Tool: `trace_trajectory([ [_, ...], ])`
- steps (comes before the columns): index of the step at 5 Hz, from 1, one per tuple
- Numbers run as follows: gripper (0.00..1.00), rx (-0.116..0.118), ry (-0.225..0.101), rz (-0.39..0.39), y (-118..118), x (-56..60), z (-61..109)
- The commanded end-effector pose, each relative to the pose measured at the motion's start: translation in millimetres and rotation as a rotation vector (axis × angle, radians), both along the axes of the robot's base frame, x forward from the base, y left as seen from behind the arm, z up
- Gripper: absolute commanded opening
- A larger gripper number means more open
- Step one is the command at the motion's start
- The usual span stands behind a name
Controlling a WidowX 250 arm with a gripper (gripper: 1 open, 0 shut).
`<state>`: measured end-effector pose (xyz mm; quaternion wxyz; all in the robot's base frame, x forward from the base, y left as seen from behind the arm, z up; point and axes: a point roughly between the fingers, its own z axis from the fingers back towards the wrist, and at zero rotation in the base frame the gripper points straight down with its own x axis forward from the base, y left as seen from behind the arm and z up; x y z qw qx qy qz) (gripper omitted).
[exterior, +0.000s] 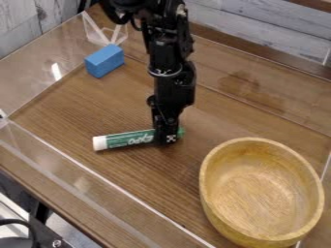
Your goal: Put the green marker in the brown bowl
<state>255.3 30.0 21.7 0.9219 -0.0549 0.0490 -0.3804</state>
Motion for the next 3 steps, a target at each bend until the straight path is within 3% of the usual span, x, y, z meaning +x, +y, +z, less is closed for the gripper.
trace_trajectory([
  [1,0.0,0.005,-0.067,0.015,3.5,6.7,20.2],
  [3,0.0,-0.001,-0.061,0.033,6.8,4.6,30.3],
])
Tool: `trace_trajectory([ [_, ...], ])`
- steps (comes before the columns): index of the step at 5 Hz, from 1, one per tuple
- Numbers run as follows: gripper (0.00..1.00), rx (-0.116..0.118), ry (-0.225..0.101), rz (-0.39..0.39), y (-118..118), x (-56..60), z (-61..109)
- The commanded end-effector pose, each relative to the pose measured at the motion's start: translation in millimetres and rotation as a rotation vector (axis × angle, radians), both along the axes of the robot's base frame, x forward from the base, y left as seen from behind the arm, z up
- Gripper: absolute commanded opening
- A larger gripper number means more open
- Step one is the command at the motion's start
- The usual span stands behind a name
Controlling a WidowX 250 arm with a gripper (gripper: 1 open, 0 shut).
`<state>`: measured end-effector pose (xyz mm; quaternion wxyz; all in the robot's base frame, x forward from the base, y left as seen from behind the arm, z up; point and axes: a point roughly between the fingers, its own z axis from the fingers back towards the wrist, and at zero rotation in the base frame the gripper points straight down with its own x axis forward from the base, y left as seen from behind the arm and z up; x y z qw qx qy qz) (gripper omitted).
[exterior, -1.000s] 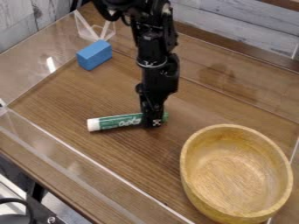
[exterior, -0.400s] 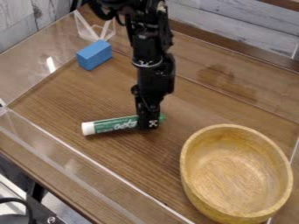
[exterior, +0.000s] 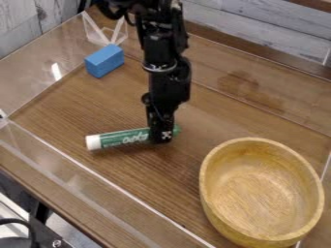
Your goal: Put the green marker in the brown bowl
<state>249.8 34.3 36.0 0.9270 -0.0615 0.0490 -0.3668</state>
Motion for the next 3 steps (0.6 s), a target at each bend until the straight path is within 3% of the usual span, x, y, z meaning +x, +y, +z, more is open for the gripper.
trace_trajectory([
  [1,0.0,0.013,-0.057,0.001,7.2,9.1,27.6],
  [3,0.0,0.019,-0.064,-0.023,16.8,7.1,41.7],
])
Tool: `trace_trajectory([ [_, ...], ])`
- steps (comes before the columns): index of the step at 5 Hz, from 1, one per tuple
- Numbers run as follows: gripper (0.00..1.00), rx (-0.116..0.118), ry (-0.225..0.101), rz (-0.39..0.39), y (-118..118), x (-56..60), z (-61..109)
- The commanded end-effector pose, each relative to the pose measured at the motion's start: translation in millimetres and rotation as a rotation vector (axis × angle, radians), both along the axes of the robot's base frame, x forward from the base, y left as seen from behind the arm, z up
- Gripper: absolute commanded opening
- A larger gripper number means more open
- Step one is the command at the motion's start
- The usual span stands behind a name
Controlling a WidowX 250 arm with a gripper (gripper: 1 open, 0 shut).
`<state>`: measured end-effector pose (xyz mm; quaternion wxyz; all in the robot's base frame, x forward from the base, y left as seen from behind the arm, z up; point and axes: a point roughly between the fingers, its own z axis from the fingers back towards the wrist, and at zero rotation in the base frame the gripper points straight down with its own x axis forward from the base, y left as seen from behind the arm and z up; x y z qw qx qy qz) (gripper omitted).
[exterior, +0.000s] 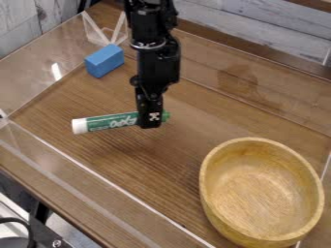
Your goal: Put the green marker in the brown bowl
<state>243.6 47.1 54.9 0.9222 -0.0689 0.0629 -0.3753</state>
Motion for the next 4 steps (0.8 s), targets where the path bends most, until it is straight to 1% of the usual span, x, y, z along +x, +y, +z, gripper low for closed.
trace_trajectory([
  [1,0.0,0.02,-0.098,-0.067,14.4,12.7,22.9],
  [2,0.0,0.024,-0.104,-0.122,25.7,11.0,25.6],
  [3,1.0,0.028,-0.105,-0.163,39.4,9.2,24.5],
  [4,1.0,0.028,-0.103,-0.183,50.0,3.7,20.9],
])
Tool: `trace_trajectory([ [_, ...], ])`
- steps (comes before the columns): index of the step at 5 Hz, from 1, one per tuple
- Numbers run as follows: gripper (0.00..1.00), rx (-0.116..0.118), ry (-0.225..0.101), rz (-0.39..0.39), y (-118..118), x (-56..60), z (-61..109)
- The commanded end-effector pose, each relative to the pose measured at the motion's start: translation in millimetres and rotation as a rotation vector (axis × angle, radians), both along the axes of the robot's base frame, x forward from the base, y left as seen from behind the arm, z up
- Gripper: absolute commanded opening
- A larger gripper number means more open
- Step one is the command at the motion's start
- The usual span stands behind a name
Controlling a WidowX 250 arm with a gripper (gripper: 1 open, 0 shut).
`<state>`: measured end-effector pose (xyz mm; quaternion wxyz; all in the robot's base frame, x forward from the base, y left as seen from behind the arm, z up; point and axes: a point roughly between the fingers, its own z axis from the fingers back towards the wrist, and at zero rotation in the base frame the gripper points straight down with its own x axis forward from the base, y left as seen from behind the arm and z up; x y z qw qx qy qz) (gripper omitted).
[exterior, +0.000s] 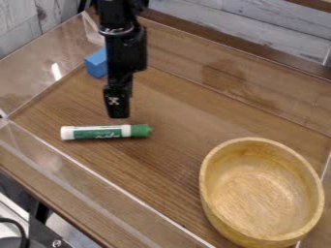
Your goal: Put the green marker in the brown bowl
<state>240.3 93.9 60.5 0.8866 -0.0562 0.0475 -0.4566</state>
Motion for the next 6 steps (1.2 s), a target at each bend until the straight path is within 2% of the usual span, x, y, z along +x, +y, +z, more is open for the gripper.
trace_trajectory([
  [1,1.0,0.02,-0.062,-0.001,8.8,3.2,8.2],
  [4,1.0,0.013,-0.067,-0.003,30.7,3.6,-12.3],
  [6,1.0,0.006,-0.073,0.003,36.1,3.9,-25.4],
])
